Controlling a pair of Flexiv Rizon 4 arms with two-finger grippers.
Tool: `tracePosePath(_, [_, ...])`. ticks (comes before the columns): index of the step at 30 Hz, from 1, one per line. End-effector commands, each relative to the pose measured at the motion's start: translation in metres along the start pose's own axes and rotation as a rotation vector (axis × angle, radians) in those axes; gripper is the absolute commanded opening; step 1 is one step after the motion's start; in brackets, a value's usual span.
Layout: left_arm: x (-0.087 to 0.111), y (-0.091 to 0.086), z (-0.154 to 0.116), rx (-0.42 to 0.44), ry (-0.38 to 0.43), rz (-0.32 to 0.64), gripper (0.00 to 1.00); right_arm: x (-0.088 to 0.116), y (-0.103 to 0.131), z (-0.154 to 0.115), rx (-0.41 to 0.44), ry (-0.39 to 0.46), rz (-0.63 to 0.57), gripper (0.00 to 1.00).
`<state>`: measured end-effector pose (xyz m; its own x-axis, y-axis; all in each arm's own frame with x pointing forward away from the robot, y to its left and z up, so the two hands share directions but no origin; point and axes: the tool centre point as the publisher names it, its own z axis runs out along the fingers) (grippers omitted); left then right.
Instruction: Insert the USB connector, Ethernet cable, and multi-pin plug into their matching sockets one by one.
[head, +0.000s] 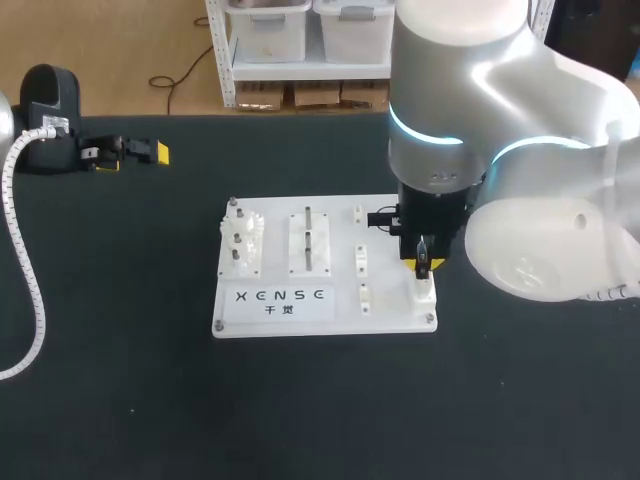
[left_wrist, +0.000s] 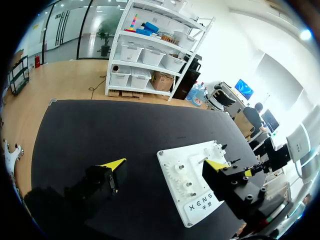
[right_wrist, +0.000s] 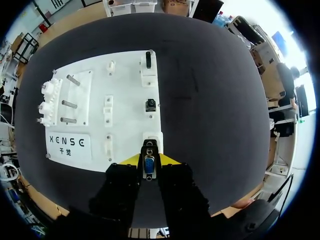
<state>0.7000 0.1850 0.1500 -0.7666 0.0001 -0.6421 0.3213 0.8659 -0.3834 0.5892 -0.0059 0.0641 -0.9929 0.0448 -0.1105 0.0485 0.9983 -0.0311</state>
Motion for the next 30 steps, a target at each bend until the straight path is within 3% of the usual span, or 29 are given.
tracePosePath(1, [0.0000,0.0000,0.0000,0.000,0.000,0.000,1.00,0.0008,-0.0007,0.0005,-0.002,-0.003,0.001,0.00])
tracePosePath(30, [0.0000,0.0000,0.0000,0.000,0.000,0.000,1.00,0.0018,-0.0011,-0.0013,0.023,-0.011,0.006,0.00])
